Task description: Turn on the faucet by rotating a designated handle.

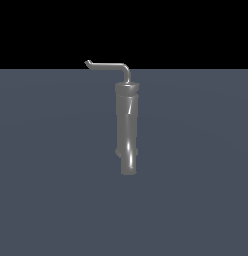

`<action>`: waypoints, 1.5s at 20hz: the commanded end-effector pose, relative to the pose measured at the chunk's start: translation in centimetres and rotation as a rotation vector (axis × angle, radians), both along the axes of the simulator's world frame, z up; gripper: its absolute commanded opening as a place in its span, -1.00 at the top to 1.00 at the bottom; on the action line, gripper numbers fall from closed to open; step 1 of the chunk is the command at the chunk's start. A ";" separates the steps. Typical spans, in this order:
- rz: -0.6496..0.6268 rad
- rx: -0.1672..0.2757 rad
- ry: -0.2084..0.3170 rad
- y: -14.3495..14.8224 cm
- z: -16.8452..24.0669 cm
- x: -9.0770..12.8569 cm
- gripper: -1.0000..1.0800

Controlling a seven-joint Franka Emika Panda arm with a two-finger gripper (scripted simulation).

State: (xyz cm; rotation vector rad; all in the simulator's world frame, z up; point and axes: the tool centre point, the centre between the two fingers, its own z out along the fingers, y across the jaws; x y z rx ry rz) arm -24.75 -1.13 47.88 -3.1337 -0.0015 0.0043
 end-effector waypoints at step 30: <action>-0.187 0.022 -0.010 1.4 -0.3 4.4 1.00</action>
